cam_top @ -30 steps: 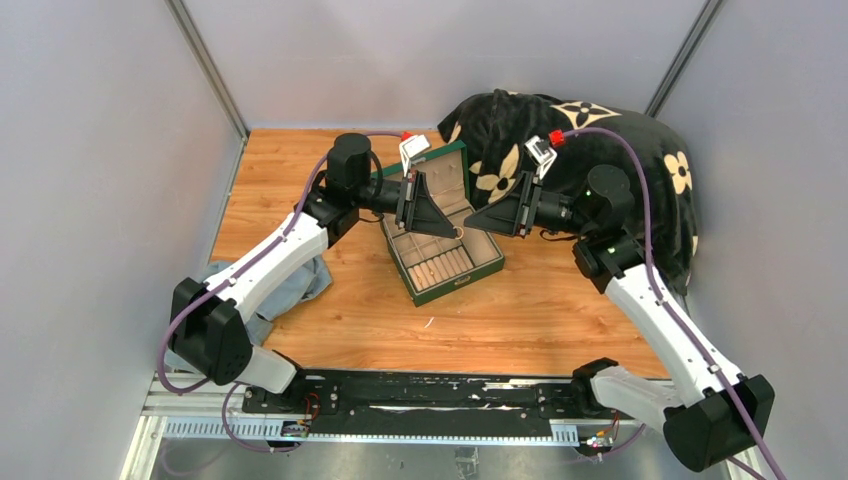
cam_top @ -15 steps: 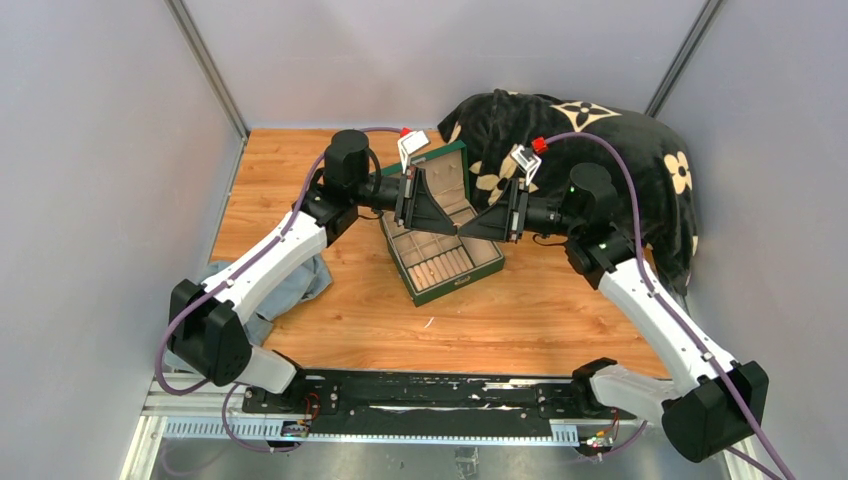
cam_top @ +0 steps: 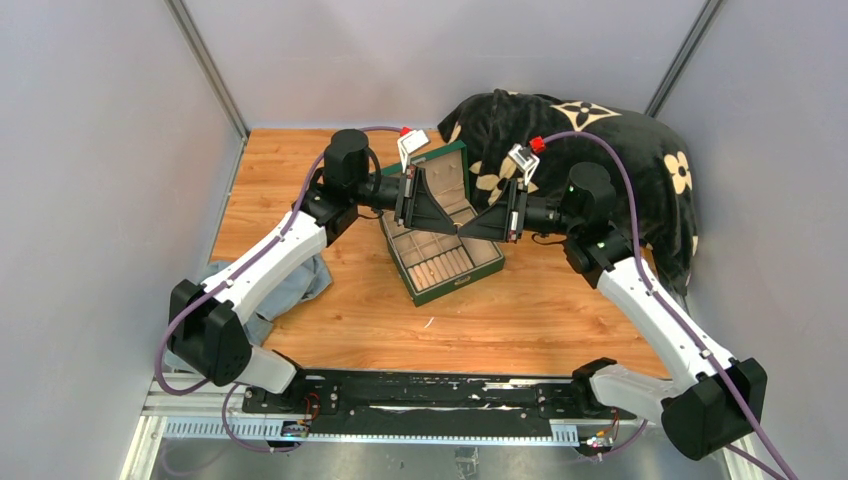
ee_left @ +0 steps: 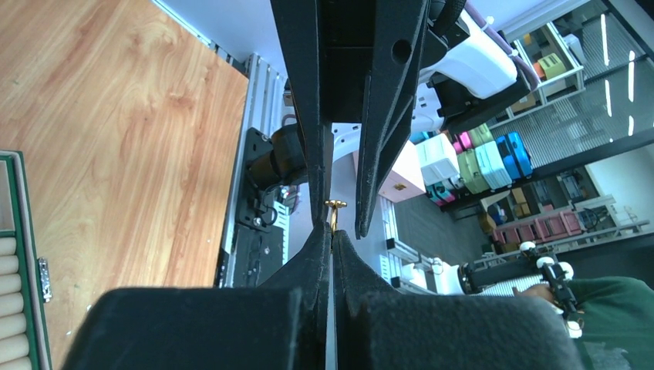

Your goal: Organize the mixed jewelry

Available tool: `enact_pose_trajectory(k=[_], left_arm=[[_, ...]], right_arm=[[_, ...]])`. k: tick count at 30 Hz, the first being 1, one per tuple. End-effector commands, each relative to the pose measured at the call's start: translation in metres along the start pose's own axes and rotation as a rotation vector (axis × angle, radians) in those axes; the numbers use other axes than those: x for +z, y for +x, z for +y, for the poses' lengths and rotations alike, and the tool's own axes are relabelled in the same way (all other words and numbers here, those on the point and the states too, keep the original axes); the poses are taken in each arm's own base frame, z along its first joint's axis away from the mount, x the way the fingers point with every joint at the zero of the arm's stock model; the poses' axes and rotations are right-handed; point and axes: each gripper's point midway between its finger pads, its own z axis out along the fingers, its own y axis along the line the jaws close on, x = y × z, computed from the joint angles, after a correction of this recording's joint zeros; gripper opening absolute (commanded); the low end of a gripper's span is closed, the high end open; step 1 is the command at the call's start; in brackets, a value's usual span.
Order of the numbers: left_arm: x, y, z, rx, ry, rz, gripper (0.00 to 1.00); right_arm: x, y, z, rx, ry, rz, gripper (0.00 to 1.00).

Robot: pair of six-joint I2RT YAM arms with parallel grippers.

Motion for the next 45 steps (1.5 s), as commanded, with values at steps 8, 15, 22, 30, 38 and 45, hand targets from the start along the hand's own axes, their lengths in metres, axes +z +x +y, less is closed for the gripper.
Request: enact_pose_trajectory(k=[8, 15, 22, 30, 38, 45], left_arm=[[0.002, -0.004, -0.009, 0.036, 0.031, 0.010, 0.00], [0.002, -0.004, -0.007, 0.030, 0.031, 0.013, 0.00], [0.002, -0.006, -0.004, 0.028, 0.025, 0.008, 0.05], [-0.028, -0.016, 0.017, 0.011, -0.103, -0.027, 0.60], [-0.072, -0.042, 0.038, 0.087, -0.456, -0.092, 0.65], [-0.130, -0.060, 0.066, 0.065, -0.867, -0.280, 0.65]], right_arm=[[0.003, -0.004, 0.017, -0.040, -0.071, 0.012, 0.22], [0.005, -0.005, 0.016, -0.039, -0.071, 0.014, 0.07], [0.004, -0.003, 0.008, -0.034, -0.029, 0.008, 0.00], [-0.009, -0.004, -0.014, -0.096, 0.178, -0.020, 0.00], [-0.005, 0.014, -0.062, -0.167, 0.572, 0.083, 0.00], [0.010, 0.035, -0.129, -0.213, 0.947, 0.186, 0.00]])
